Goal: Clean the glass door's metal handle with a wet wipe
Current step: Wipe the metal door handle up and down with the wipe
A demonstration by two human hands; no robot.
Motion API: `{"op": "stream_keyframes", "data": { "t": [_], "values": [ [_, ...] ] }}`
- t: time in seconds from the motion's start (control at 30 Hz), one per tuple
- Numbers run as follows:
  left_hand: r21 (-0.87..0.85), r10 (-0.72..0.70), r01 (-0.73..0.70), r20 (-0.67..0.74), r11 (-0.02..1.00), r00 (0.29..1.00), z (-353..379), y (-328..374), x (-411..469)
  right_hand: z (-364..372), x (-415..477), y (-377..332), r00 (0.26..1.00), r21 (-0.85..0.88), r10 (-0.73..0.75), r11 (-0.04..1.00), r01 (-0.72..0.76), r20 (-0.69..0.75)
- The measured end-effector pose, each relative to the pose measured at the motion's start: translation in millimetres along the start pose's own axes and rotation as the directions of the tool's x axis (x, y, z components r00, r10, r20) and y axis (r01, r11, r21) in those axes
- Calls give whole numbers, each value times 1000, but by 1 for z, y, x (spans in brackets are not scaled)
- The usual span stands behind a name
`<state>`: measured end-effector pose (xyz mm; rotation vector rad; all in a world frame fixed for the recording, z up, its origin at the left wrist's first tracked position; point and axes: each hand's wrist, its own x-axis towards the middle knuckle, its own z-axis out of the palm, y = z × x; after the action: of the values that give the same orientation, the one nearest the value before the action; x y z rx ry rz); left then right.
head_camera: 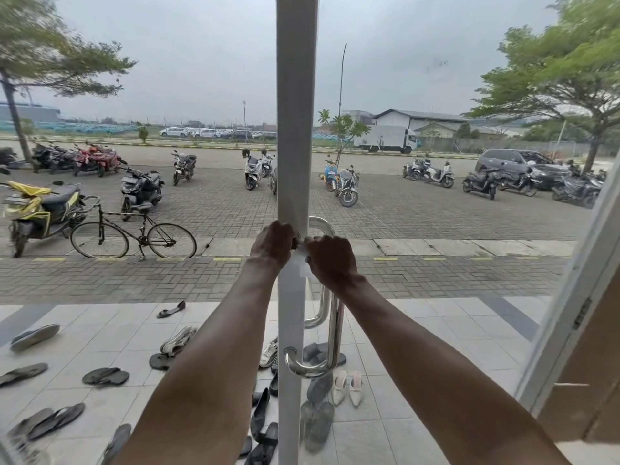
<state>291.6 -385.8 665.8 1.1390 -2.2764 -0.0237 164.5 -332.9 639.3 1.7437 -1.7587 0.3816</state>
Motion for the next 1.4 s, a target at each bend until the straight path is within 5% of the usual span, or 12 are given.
{"op": "stream_keyframes", "data": {
  "t": [0.37, 0.67, 0.9, 1.23, 1.4],
  "values": [
    [9, -34, 34, -28, 999, 999, 4, 19, -12, -4, -21, 33, 983, 156, 169, 972, -179, 73],
    [-27, -94, 93, -52, 995, 994, 5, 36, -20, -21, -9, 20, 983, 193, 146, 967, -165, 109],
    [-9, -116, 116, -12, 993, 993, -1, 47, -19, -14, -33, 42, 932, 300, 286, 889, -345, 222],
    [33, -133, 131, 69, 991, 989, -15, 58, -10, -27, -9, 19, 988, 304, 113, 942, -140, 104],
    [32, -132, 130, 68, 991, 989, -13, 57, -8, -12, -23, 30, 959, 363, 252, 888, -283, 131]
  ]
}}
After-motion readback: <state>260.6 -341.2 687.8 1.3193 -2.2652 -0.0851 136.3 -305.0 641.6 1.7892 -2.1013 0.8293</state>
